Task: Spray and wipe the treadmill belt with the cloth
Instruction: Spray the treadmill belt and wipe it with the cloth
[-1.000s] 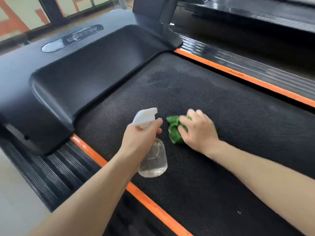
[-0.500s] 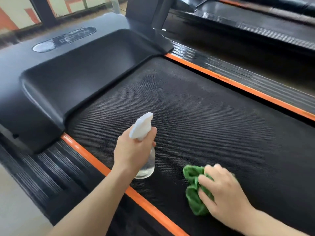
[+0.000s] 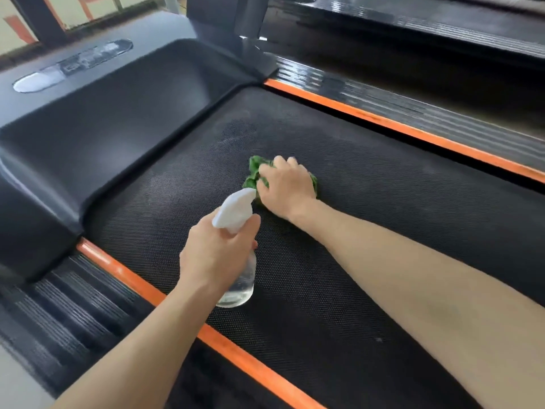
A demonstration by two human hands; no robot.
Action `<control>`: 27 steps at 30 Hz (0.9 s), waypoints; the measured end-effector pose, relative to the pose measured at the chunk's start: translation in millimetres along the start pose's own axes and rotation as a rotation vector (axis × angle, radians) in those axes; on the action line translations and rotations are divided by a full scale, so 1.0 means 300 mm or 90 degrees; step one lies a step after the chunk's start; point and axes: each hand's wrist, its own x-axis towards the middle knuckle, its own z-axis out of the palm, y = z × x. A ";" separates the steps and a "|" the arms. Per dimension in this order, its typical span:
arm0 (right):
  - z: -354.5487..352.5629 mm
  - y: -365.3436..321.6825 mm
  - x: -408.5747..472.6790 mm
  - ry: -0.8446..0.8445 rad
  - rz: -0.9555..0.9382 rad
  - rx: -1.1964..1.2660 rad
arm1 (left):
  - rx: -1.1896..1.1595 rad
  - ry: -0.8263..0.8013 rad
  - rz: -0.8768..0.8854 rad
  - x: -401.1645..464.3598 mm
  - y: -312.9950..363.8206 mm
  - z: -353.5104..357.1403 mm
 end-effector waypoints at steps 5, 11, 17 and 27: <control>-0.182 0.079 -0.550 -0.033 -0.165 0.082 | 0.039 -0.032 0.002 0.011 0.000 -0.013; -0.248 0.268 -0.633 -0.073 -0.348 0.073 | 0.102 -0.170 0.027 0.054 0.073 0.065; -0.084 0.541 -0.086 0.047 0.122 -0.054 | 0.092 -0.197 0.057 0.096 0.158 0.202; -0.285 0.277 -0.782 -0.060 -0.072 0.070 | 0.114 -0.220 0.069 0.077 0.175 0.219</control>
